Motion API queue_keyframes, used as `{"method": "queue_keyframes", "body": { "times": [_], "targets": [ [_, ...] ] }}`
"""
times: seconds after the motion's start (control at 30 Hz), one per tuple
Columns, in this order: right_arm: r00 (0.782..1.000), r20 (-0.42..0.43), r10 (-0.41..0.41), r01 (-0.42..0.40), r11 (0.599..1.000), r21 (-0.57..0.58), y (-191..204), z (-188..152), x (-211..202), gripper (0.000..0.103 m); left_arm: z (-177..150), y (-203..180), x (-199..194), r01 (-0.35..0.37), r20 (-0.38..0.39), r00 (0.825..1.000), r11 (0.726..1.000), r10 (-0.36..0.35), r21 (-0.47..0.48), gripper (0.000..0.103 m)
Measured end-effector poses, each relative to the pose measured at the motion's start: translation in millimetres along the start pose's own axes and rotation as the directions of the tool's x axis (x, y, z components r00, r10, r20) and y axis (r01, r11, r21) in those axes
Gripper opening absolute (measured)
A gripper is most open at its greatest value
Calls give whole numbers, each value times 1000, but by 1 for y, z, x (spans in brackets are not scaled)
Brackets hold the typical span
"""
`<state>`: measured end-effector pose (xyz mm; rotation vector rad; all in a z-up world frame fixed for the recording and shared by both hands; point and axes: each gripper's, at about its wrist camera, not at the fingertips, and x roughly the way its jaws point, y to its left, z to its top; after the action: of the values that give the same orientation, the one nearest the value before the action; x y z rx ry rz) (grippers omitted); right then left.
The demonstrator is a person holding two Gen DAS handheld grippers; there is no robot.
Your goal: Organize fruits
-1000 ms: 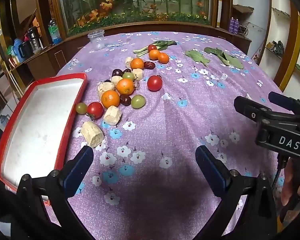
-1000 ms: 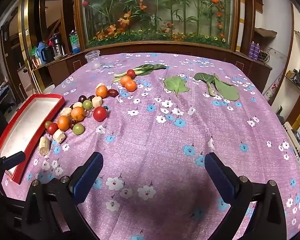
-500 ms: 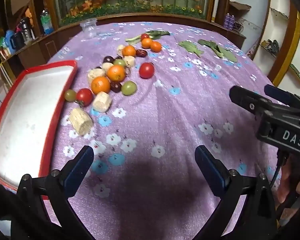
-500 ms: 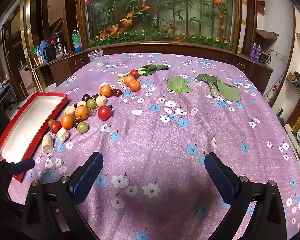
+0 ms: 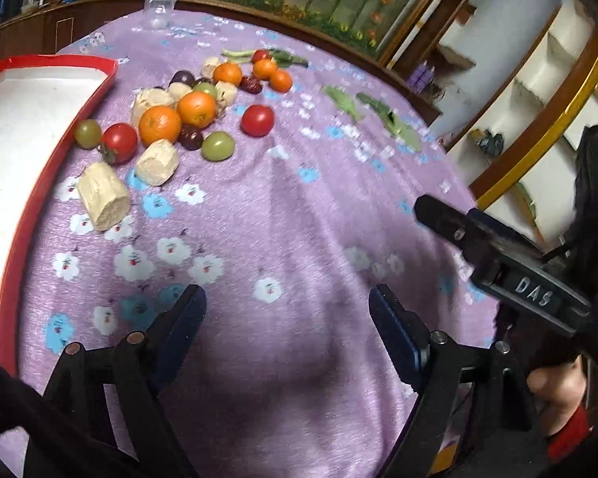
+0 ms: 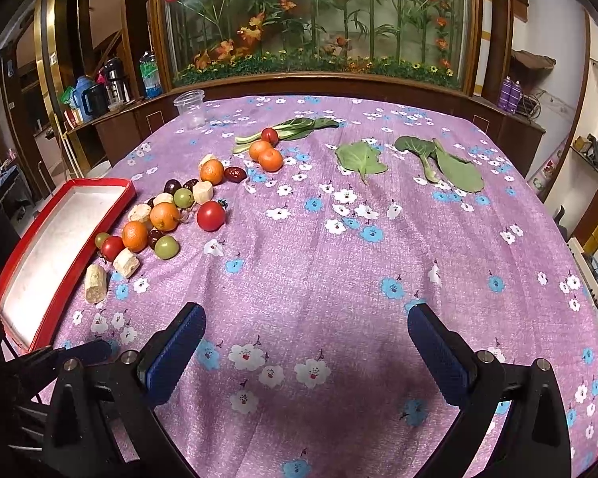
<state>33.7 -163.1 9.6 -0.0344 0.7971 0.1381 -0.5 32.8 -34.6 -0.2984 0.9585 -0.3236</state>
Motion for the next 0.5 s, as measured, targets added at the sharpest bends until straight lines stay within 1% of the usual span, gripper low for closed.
{"method": "queue_keyframes", "body": {
  "times": [0.07, 0.1, 0.27, 0.43, 0.5],
  "targets": [
    [1000, -6, -1, 1, 1000, 0, 2, 0, 2, 102, -2, -6, 0, -37, 1, 999, 997, 37, 63, 84],
    [1000, -7, 0, 0, 1000, -1, 3, 0, 2, 102, -2, -7, 1, -49, -2, 999, 996, 49, 78, 84],
    [1000, -4, 1, -1, 1000, -10, 8, 2, 3, 102, 0, -10, 4, -50, -29, 998, 992, 54, 114, 84],
    [1000, 7, 12, -12, 1000, -11, 11, 3, 1, 102, 2, -12, 10, -118, -53, 990, 978, 129, 175, 84],
    [1000, 10, 17, -17, 1000, -11, 12, 3, 1, 102, 1, -11, 10, -116, -52, 991, 976, 127, 184, 84]
  ]
}}
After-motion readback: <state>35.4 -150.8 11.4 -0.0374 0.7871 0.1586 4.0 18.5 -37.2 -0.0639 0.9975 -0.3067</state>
